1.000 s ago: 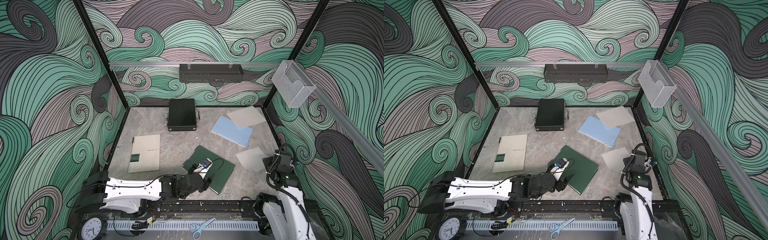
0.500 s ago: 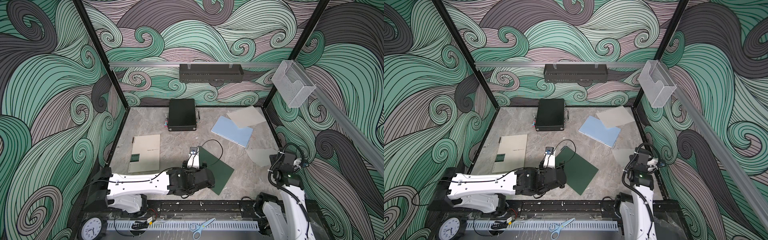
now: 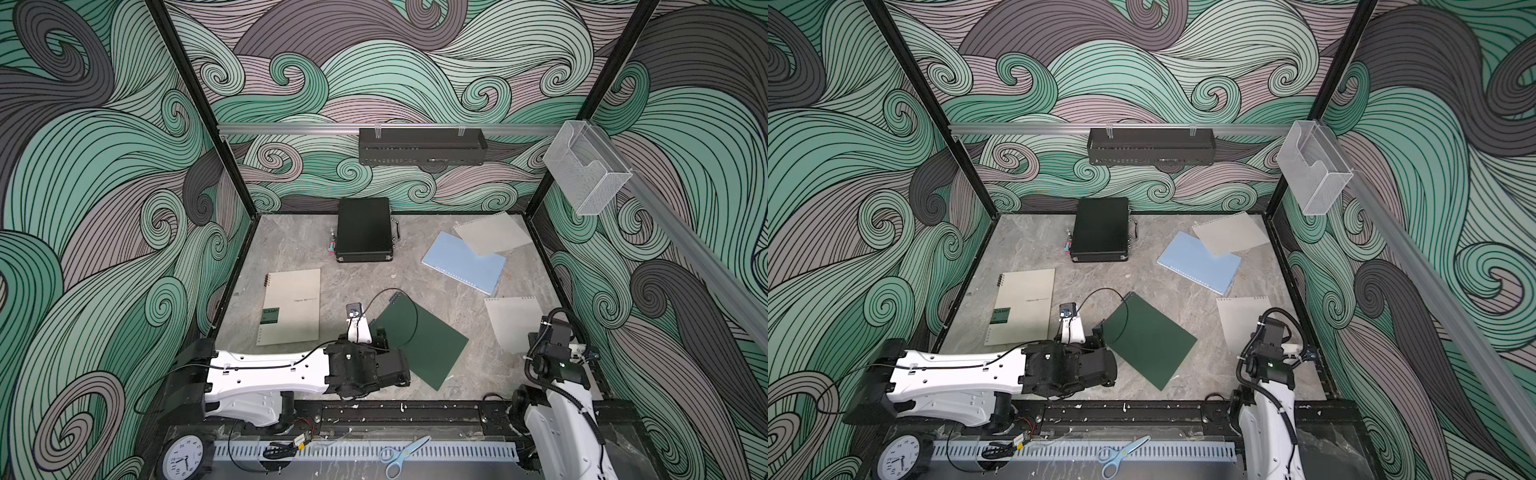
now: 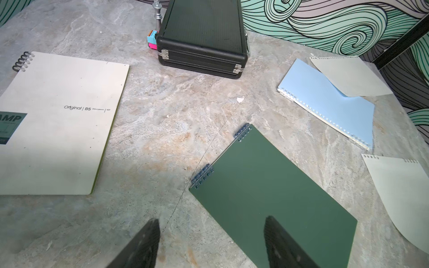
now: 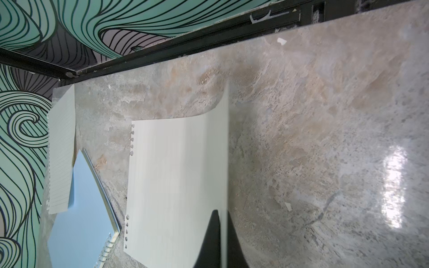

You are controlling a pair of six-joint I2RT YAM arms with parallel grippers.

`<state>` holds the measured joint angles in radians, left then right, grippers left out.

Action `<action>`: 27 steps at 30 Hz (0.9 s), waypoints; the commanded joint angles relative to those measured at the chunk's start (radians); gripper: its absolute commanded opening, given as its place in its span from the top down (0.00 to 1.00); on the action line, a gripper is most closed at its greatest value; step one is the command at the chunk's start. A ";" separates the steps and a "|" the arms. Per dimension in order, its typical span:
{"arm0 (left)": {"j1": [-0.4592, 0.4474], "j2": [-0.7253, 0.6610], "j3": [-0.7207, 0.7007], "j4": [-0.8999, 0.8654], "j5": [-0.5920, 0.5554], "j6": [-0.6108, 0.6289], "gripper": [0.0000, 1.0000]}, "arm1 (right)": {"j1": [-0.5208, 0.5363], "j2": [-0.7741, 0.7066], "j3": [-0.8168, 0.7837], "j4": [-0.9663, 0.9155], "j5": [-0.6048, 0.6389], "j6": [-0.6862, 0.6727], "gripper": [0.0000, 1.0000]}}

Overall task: Tear off pages from different notebooks
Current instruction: Place the paper at the center of the board.

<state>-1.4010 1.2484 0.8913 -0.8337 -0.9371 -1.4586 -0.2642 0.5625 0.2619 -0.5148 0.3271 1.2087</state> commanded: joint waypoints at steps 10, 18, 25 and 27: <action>0.030 0.016 0.021 -0.114 0.017 -0.098 0.27 | -0.006 -0.221 -0.101 -0.059 -0.055 0.051 0.72; 0.051 0.035 0.021 -0.100 0.050 -0.092 0.27 | -0.006 -0.209 -0.013 -0.175 -0.097 -0.008 0.22; 0.067 0.060 0.040 -0.131 0.073 -0.094 0.27 | -0.006 -0.035 0.167 -0.351 -0.055 -0.028 0.01; 0.073 0.062 0.043 -0.134 0.078 -0.093 0.27 | -0.006 -0.001 0.208 -0.371 -0.046 -0.044 0.01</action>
<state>-1.3418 1.2999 0.9012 -0.9215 -0.8726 -1.5417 -0.2642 0.5282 0.4248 -0.7906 0.2546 1.1797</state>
